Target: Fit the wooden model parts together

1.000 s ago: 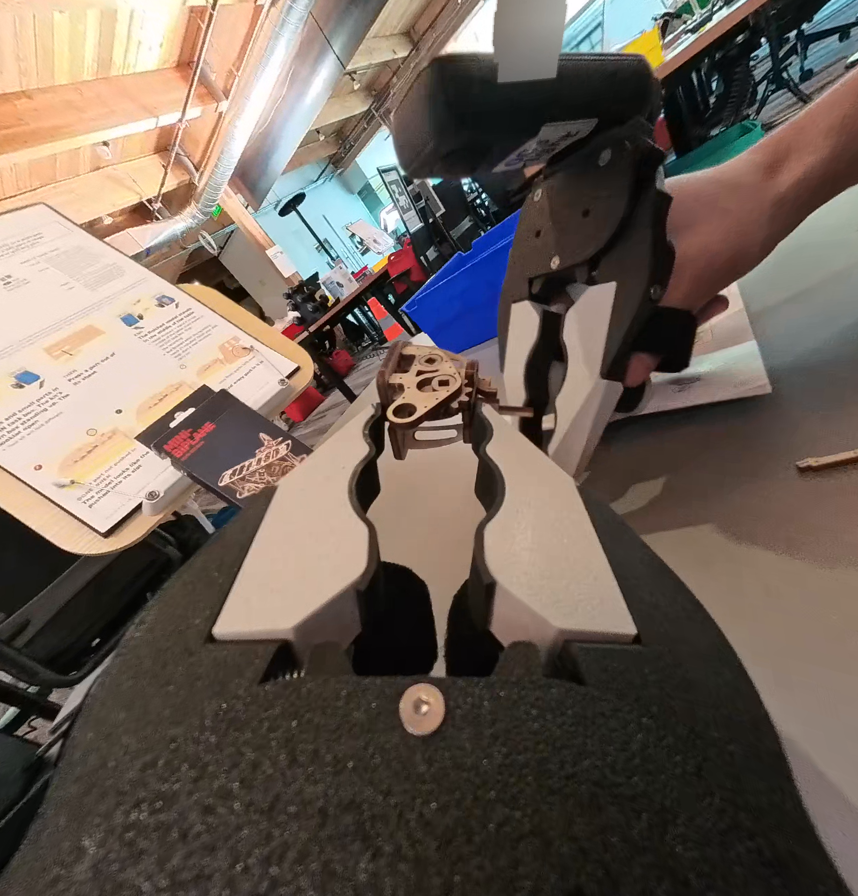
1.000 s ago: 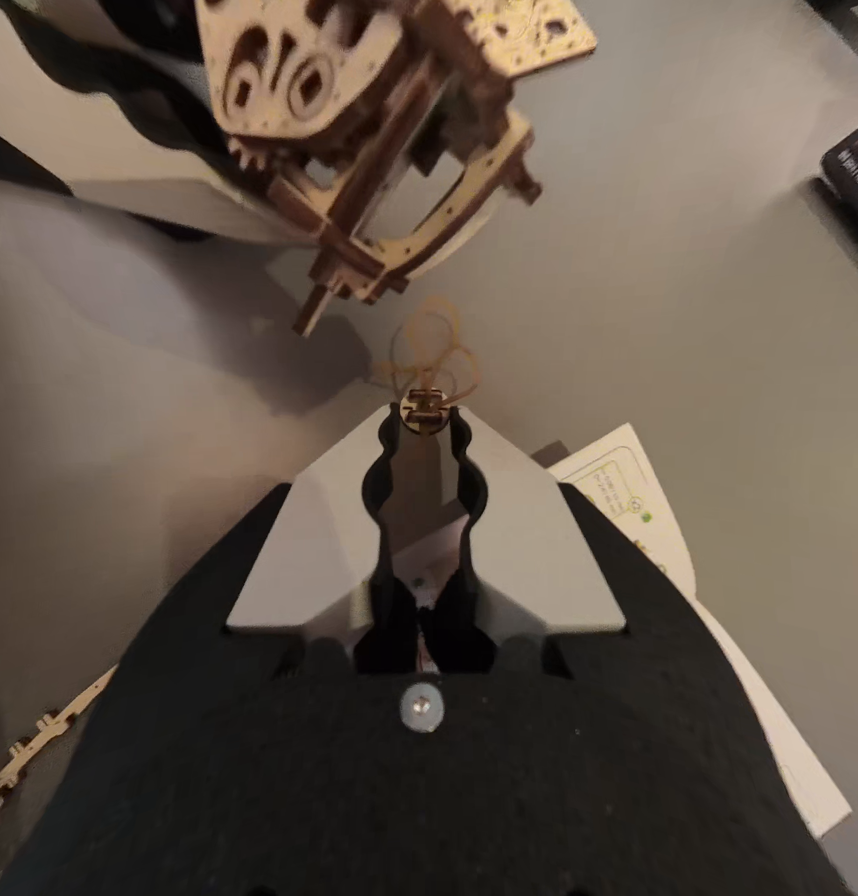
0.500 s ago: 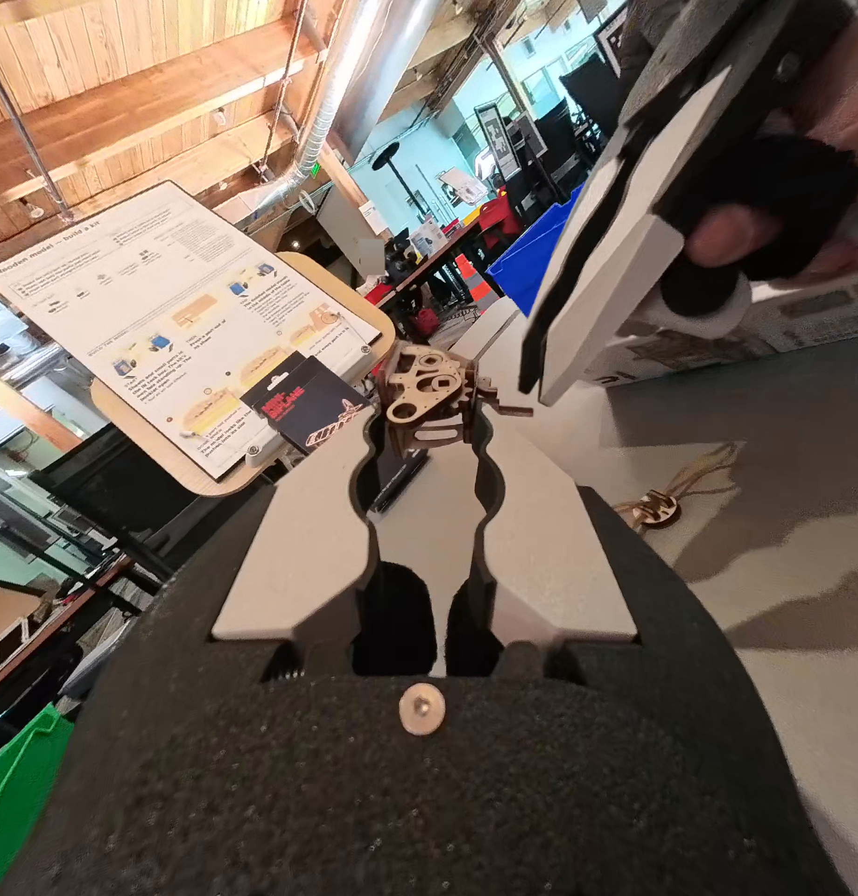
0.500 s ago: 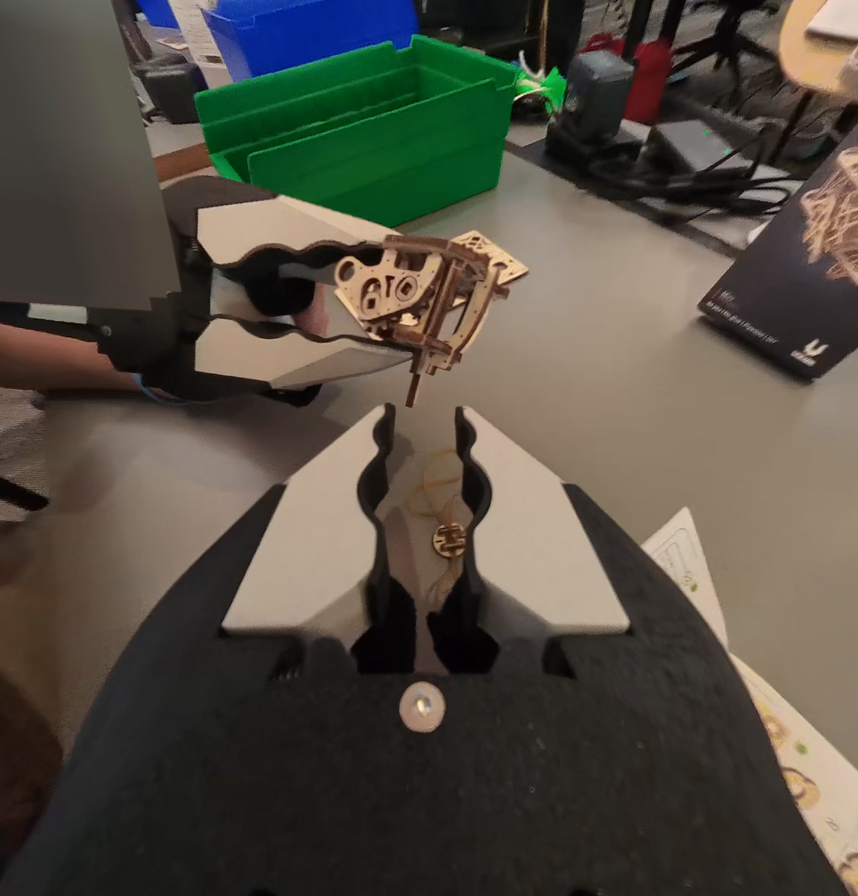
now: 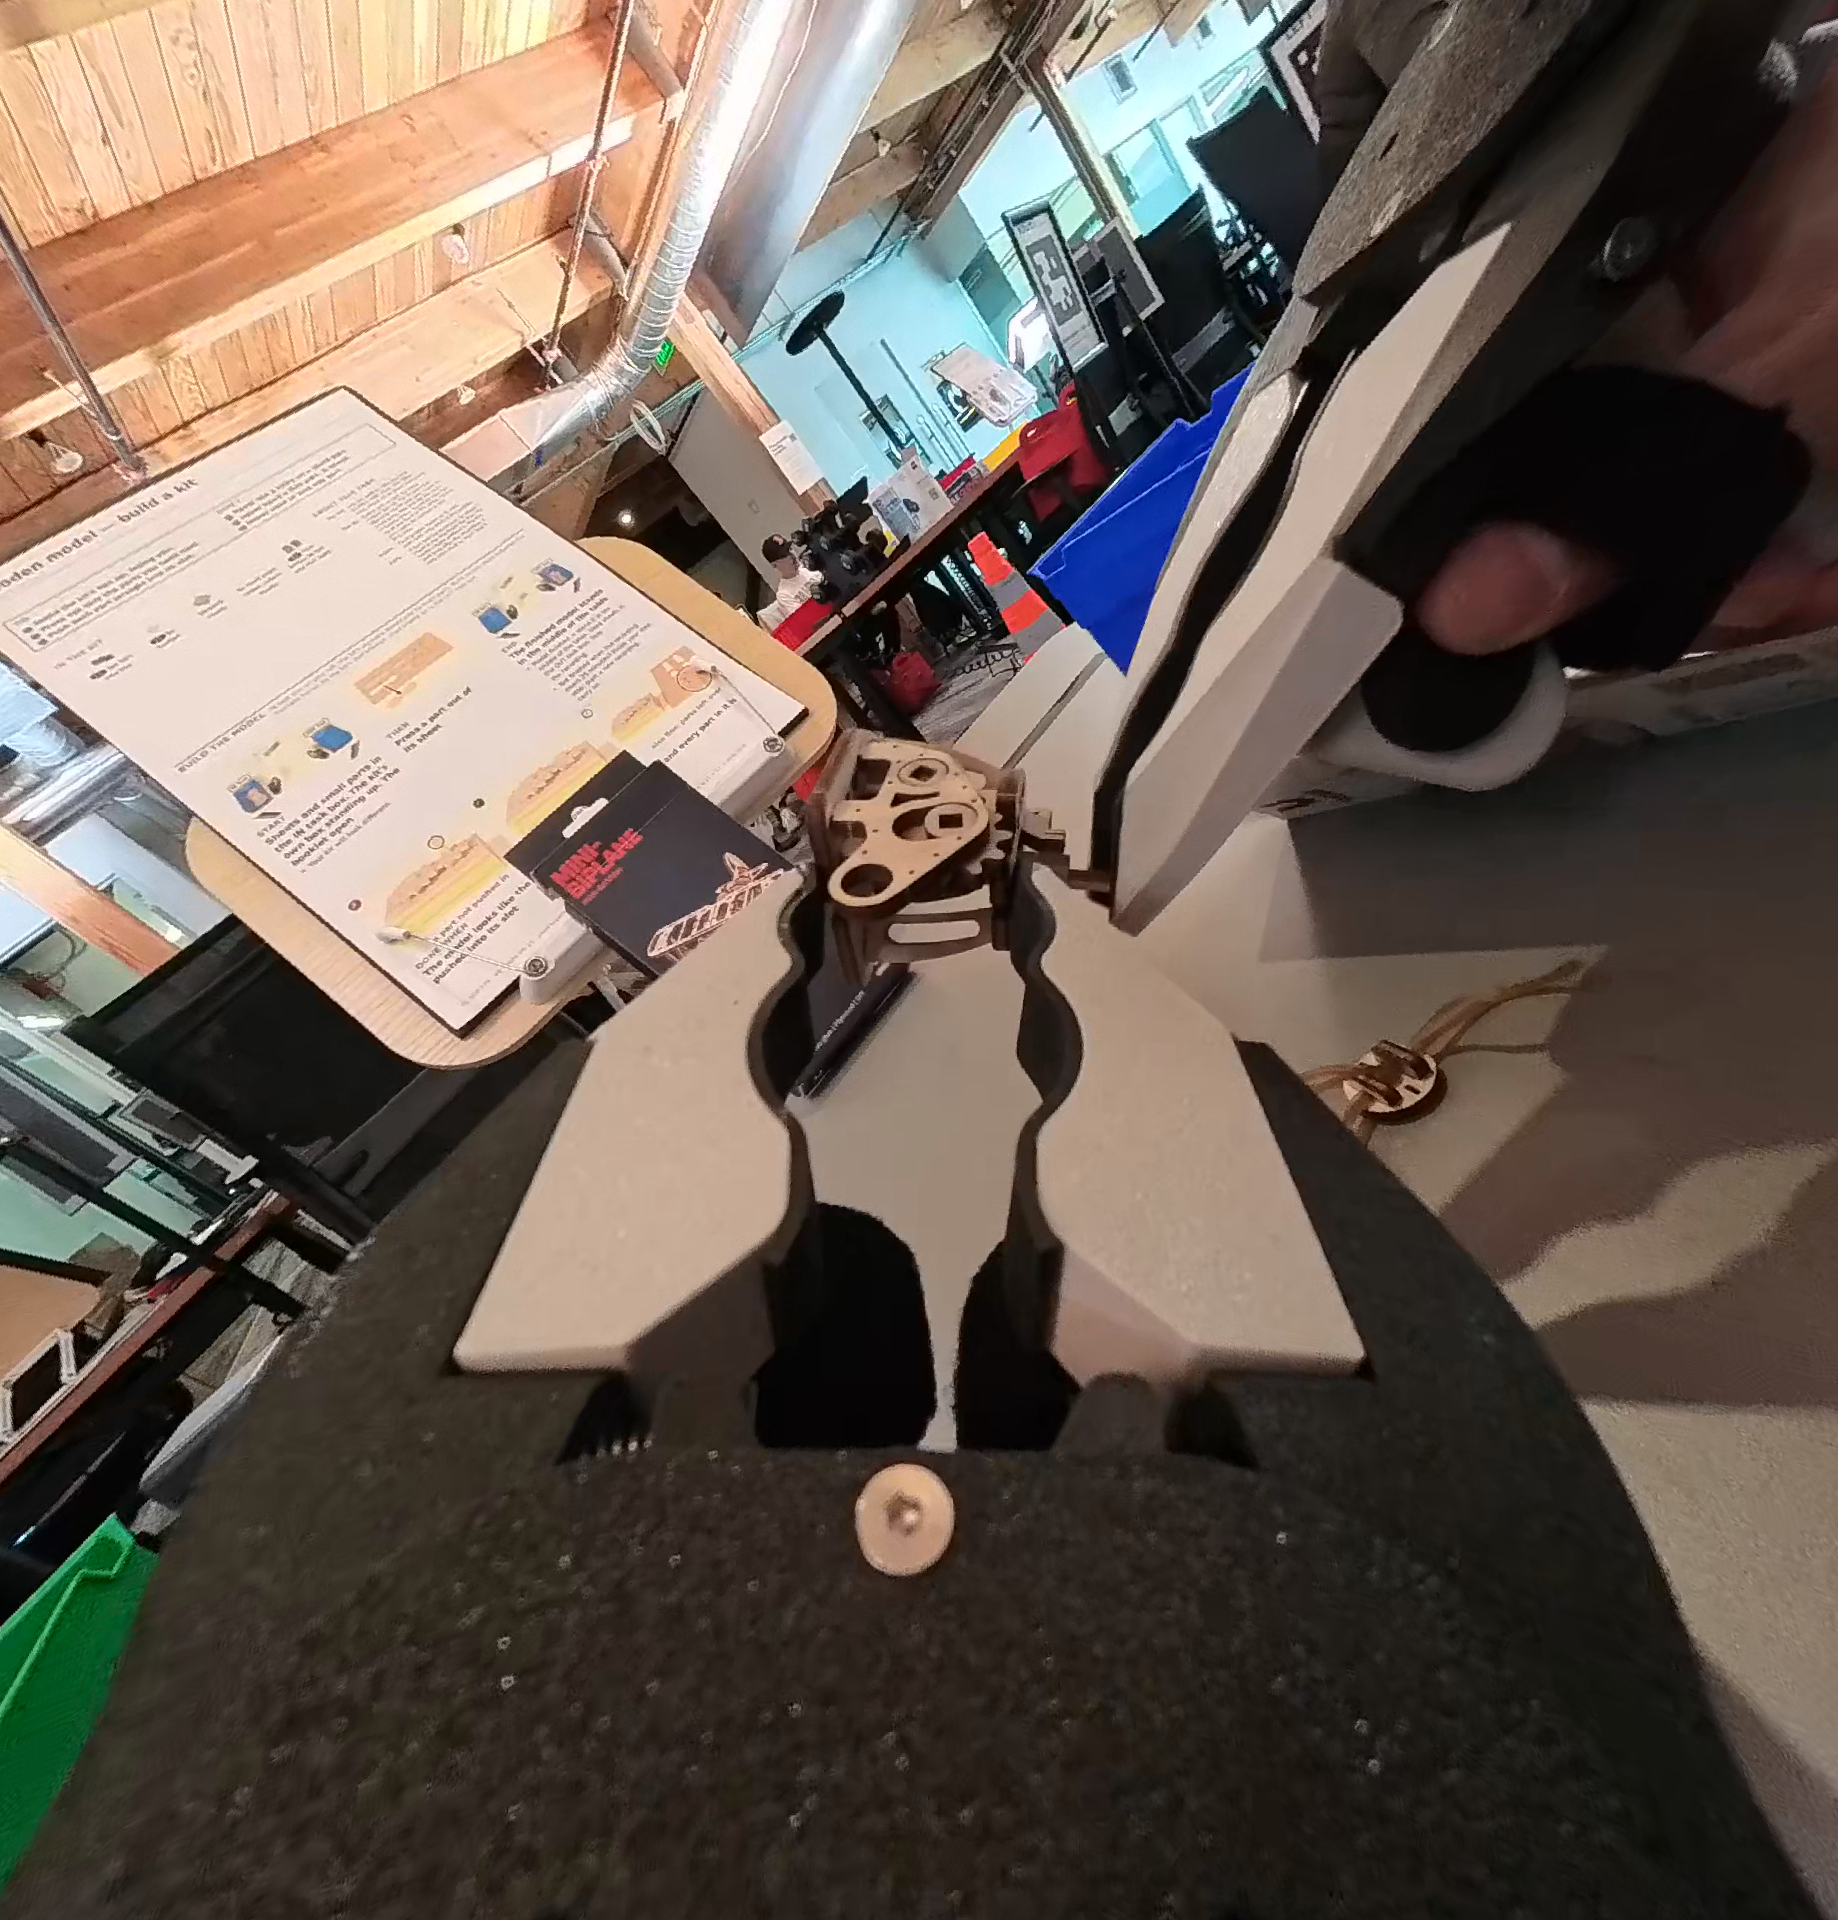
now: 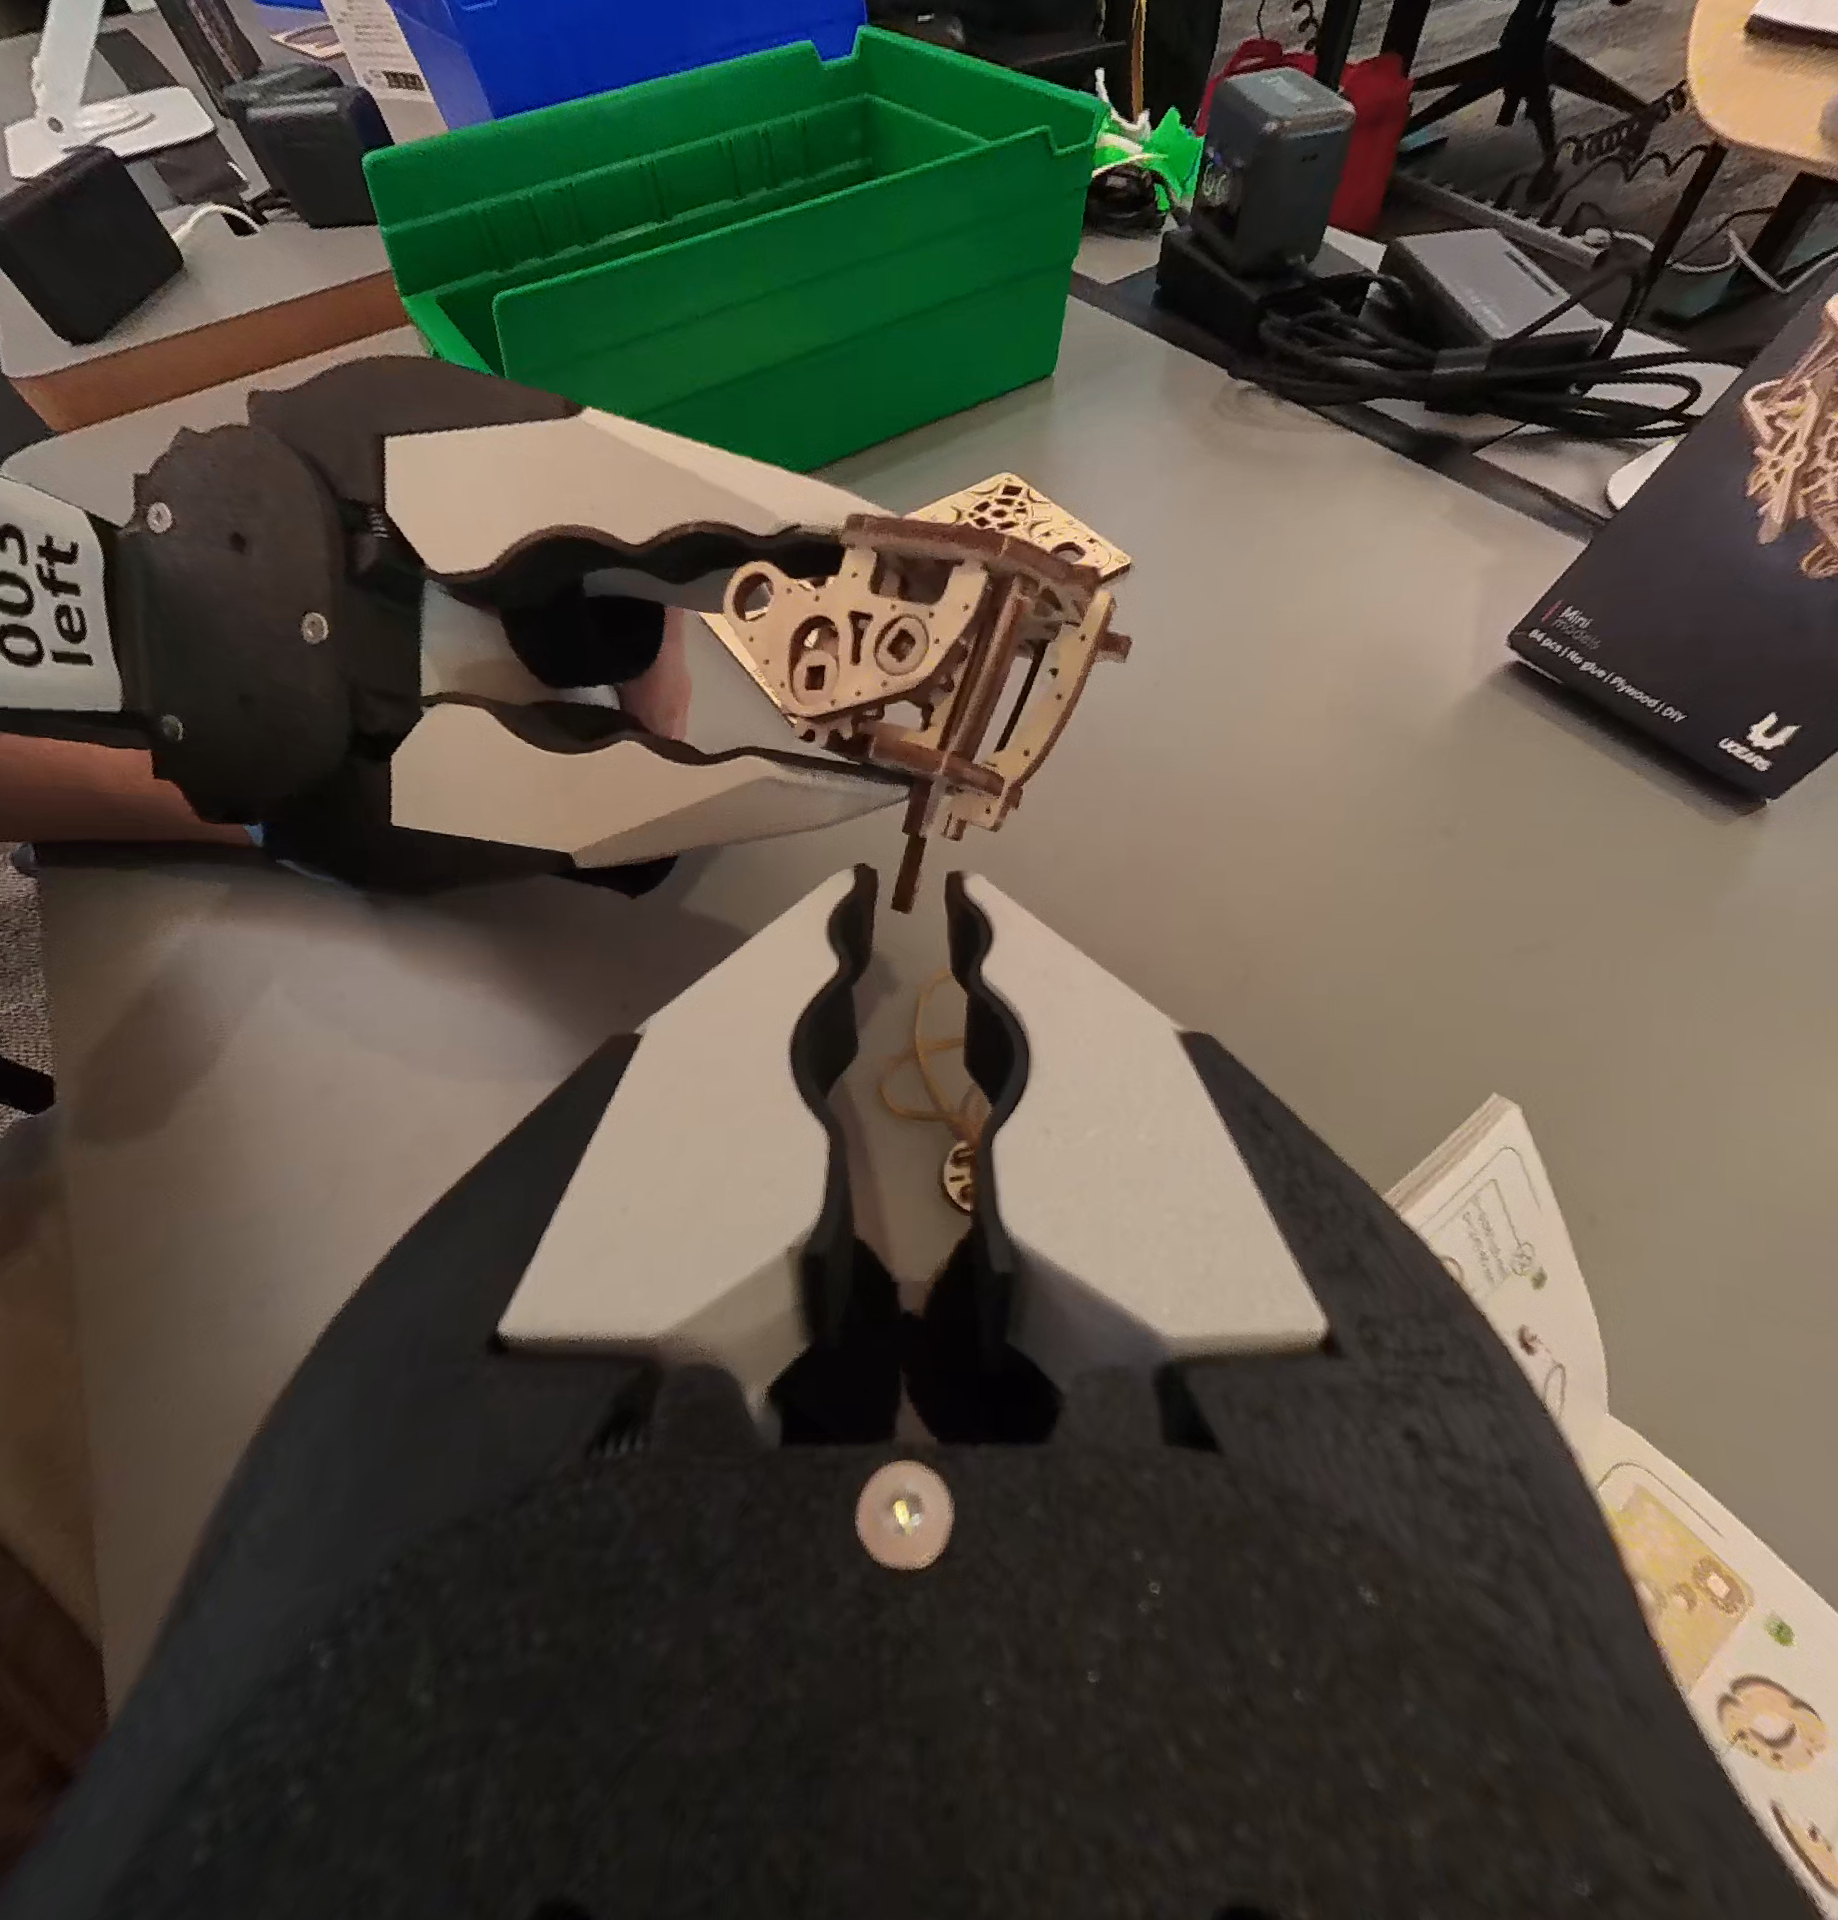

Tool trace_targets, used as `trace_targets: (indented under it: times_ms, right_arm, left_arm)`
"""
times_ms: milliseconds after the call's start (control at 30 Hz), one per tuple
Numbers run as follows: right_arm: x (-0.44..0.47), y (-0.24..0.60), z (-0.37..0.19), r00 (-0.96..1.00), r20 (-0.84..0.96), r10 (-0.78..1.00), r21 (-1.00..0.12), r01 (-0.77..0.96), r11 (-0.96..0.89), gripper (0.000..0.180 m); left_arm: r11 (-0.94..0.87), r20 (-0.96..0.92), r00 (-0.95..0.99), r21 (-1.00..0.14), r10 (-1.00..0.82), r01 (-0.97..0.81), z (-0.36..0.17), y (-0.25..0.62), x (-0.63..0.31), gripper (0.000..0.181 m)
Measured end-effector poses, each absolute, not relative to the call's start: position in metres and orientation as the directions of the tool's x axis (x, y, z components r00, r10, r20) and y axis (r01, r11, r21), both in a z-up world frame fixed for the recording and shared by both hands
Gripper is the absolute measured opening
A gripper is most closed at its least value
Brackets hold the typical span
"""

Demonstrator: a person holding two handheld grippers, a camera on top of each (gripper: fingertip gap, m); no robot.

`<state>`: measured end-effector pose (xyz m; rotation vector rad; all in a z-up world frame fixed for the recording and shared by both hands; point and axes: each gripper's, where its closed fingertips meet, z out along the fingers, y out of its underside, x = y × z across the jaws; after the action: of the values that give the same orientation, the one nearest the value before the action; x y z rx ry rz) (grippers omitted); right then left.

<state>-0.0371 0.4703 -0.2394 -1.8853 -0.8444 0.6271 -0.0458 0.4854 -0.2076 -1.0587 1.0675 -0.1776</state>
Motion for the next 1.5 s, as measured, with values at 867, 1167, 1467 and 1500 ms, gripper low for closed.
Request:
trace_targets:
  times_ms: [867, 1167, 1467, 1500]
  right_arm:
    - [-0.043, 0.459, -0.231, 0.416, -0.533, 0.737, -0.803, 0.027, -0.596, 0.003]
    - [-0.041, 0.459, -0.231, 0.405, -0.524, 0.749, -0.809, 0.039, -0.587, 0.003]
    - [-0.039, 0.457, -0.230, 0.379, -0.524, 0.763, -0.813, 0.044, -0.581, 0.013]
    - [-0.037, 0.457, -0.230, 0.379, -0.507, 0.774, -0.821, 0.060, -0.568, 0.016]
  left_arm:
    - [0.573, -0.652, 0.496, -0.752, -0.574, -0.326, -0.203, 0.478, -0.044, 0.034]
    - [0.572, -0.648, 0.494, -0.755, -0.579, -0.321, -0.203, 0.478, -0.044, 0.034]
    - [0.567, -0.643, 0.501, -0.759, -0.579, -0.320, -0.203, 0.482, -0.047, 0.034]
    - [0.571, -0.648, 0.502, -0.755, -0.573, -0.323, -0.202, 0.484, -0.049, 0.034]
